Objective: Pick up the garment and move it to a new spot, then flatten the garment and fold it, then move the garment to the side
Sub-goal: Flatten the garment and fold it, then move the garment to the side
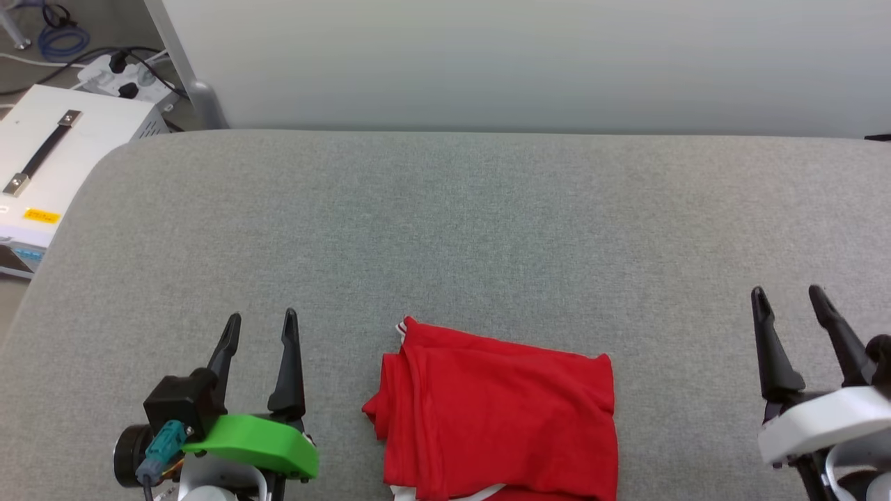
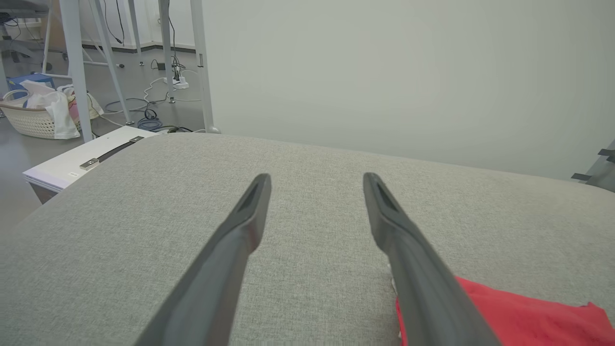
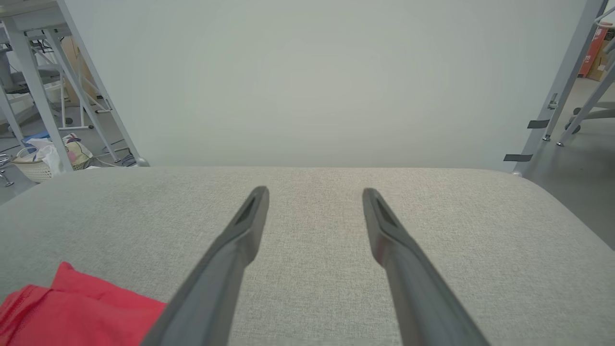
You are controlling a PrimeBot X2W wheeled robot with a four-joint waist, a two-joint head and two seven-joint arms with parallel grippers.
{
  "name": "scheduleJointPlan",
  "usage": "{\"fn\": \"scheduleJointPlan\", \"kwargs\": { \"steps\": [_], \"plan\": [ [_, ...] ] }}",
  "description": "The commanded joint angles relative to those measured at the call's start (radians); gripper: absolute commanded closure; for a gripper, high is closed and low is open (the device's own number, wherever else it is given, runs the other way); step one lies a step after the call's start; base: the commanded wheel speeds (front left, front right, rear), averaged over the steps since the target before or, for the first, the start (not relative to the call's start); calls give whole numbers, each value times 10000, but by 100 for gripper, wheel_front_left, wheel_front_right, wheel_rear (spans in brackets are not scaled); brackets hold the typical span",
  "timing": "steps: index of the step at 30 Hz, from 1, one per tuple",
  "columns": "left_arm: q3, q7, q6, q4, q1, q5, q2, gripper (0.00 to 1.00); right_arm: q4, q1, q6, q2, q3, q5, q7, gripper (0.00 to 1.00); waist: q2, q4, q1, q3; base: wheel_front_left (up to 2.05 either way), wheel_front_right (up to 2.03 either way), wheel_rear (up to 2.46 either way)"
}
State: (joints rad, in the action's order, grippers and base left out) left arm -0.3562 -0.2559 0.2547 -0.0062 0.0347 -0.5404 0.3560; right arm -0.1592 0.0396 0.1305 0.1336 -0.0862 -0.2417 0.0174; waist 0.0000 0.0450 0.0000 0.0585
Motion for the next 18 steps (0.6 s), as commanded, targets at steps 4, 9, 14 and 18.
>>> {"fn": "scheduleJointPlan", "kwargs": {
  "steps": [4,9,14,18],
  "plan": [
    [28,-58,-6,43,-345,54,47,0,-359,500,2,-168,-12,199,106,0,0,21,0,-284,0,0,0],
    [-13,-58,6,61,-452,73,54,0,-659,782,2,-303,4,318,269,0,0,-2,0,-434,0,0,0],
    [-79,-34,11,75,-464,92,81,0,-829,912,2,-344,-4,388,456,0,0,-35,0,-511,0,0,0],
    [-123,-17,17,65,-427,114,102,0,-910,945,2,-370,-68,392,577,0,0,-39,0,-501,0,0,0]
  ]
}}
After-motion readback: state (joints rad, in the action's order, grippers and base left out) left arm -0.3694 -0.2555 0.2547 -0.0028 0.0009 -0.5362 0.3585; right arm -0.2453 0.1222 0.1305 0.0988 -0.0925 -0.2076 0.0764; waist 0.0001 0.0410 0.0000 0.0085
